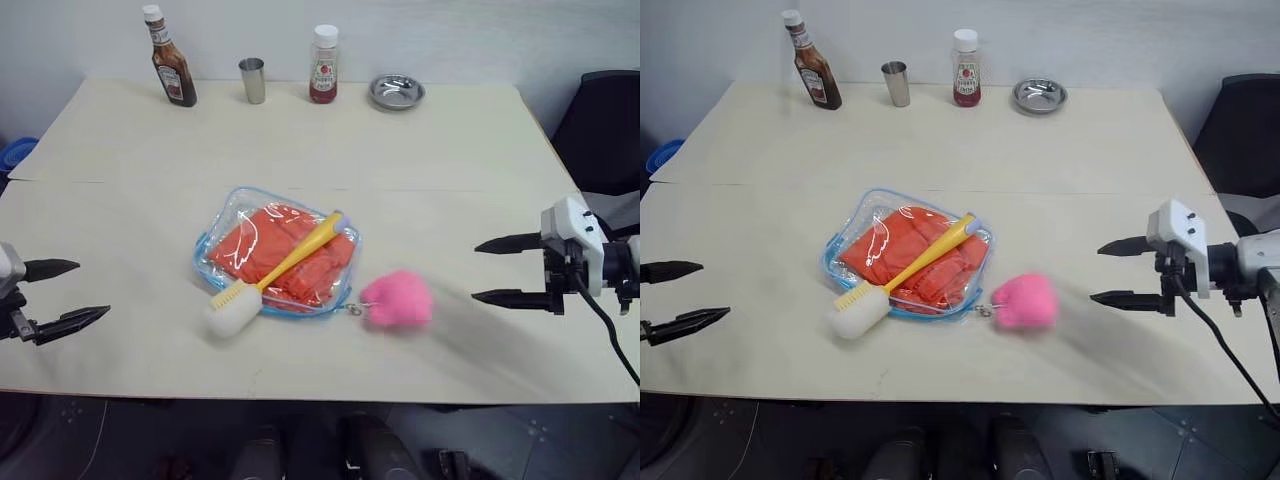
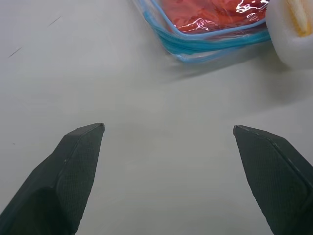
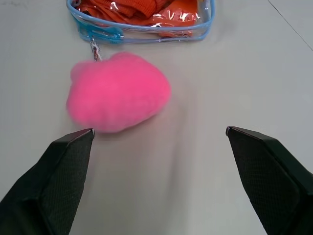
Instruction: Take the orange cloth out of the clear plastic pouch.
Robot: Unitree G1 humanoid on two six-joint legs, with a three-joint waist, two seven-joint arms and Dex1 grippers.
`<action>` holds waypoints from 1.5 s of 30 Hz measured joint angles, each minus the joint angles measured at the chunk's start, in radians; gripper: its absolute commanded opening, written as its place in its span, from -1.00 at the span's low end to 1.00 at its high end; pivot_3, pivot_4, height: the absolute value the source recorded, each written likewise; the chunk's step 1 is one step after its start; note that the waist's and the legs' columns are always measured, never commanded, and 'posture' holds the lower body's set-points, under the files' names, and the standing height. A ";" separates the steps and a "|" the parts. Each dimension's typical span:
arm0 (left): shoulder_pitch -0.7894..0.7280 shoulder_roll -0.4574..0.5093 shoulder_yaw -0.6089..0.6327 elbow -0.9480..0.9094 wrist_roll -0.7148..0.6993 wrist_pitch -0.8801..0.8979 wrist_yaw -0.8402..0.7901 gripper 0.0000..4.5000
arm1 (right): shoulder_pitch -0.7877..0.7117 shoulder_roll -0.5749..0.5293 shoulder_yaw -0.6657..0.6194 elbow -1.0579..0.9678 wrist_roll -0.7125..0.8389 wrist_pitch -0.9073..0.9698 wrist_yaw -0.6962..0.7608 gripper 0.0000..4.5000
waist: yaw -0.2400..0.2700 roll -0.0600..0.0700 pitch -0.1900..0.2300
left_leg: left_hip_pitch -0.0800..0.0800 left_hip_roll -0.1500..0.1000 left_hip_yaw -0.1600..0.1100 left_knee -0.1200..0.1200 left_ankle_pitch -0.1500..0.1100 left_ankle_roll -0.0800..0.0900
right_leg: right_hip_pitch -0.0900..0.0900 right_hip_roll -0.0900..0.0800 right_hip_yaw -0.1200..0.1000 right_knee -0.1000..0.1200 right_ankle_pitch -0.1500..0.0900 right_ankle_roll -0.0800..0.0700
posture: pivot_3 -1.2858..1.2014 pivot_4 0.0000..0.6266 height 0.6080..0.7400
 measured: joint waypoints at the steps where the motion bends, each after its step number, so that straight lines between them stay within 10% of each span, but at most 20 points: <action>1: 0.007 0.000 0.000 -0.001 0.002 -0.004 -0.004 0.99 | 0.000 0.003 0.000 -0.004 0.002 0.004 -0.004 1.00 | -0.001 0.000 0.000 | 0.000 0.000 0.000 0.000 0.000 0.000 | 0.000 0.000 0.000 0.000 0.000 0.000 | 0.03 -0.52 1.00; 32: 0.009 -0.034 -0.028 -0.021 0.031 0.074 0.039 0.99 | 0.003 0.042 -0.033 -0.136 0.102 0.162 -0.158 1.00 | -0.011 0.000 0.000 | 0.000 0.000 0.000 0.001 0.000 0.000 | -0.001 0.000 0.000 0.001 0.000 0.000 | 0.03 -0.52 1.00; 39: -0.280 -0.069 -0.171 -0.197 -0.169 0.321 0.148 0.99 | 0.006 0.073 -0.042 -0.234 0.131 0.187 -0.206 1.00 | 0.003 0.000 0.000 | -0.001 -0.001 0.000 0.003 0.001 -0.001 | 0.000 0.000 0.000 0.005 0.000 0.000 | 0.03 -0.52 1.00; 45: -0.716 -0.176 -0.531 -0.288 -0.276 0.540 0.249 0.99 | 0.052 0.118 -0.063 -0.409 0.203 0.230 -0.266 1.00 | 0.019 0.000 0.000 | -0.003 -0.001 -0.001 0.009 0.003 -0.005 | 0.000 0.002 0.001 0.009 0.000 0.001 | 0.03 -0.52 1.00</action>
